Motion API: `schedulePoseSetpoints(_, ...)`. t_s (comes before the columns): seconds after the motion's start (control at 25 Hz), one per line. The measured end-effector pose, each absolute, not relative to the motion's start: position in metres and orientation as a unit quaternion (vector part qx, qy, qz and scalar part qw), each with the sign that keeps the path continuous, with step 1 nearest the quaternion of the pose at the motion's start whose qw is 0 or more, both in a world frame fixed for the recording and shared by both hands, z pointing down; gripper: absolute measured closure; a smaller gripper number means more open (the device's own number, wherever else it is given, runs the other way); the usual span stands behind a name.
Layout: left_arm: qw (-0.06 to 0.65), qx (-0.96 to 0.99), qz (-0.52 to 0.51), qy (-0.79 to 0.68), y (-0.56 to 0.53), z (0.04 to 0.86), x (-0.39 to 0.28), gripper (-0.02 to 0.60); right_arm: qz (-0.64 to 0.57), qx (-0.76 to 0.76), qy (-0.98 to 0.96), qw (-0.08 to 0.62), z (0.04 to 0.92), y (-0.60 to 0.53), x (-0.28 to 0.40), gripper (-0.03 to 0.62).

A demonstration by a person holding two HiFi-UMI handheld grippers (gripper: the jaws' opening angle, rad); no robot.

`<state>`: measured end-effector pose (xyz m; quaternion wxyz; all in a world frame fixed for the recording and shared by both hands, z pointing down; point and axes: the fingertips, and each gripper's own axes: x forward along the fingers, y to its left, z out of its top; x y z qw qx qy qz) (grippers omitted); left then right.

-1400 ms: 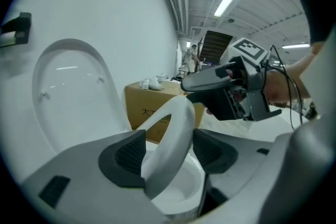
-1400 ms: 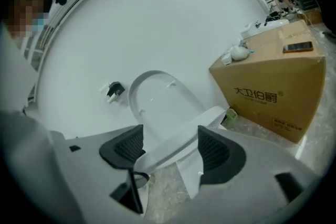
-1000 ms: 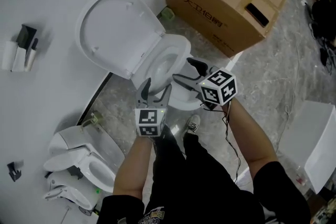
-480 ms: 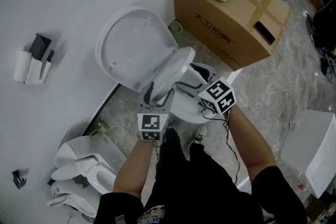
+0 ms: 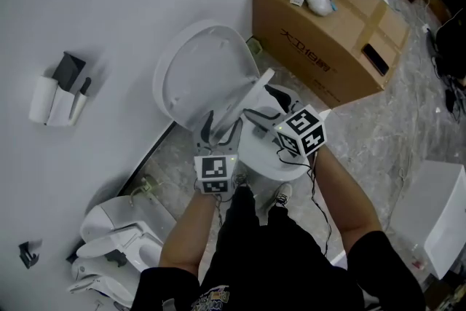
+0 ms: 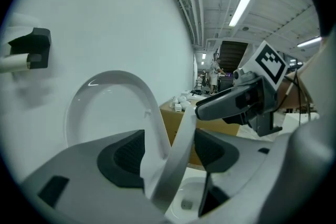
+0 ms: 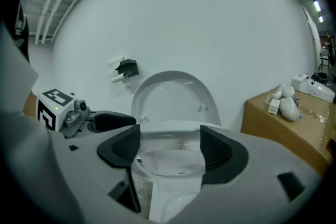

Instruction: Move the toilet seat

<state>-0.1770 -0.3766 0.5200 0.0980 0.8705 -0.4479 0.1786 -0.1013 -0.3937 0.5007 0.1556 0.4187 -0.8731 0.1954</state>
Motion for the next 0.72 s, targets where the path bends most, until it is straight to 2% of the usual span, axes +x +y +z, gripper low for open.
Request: schedulePoseSetpoints(0.72,0.047,0.875,0.163,-0.453,-0.422,0.489,-0.218,0.311,0.200,0.425,-0.869,0.158,0.494,-0.470,-0.152,0.230)
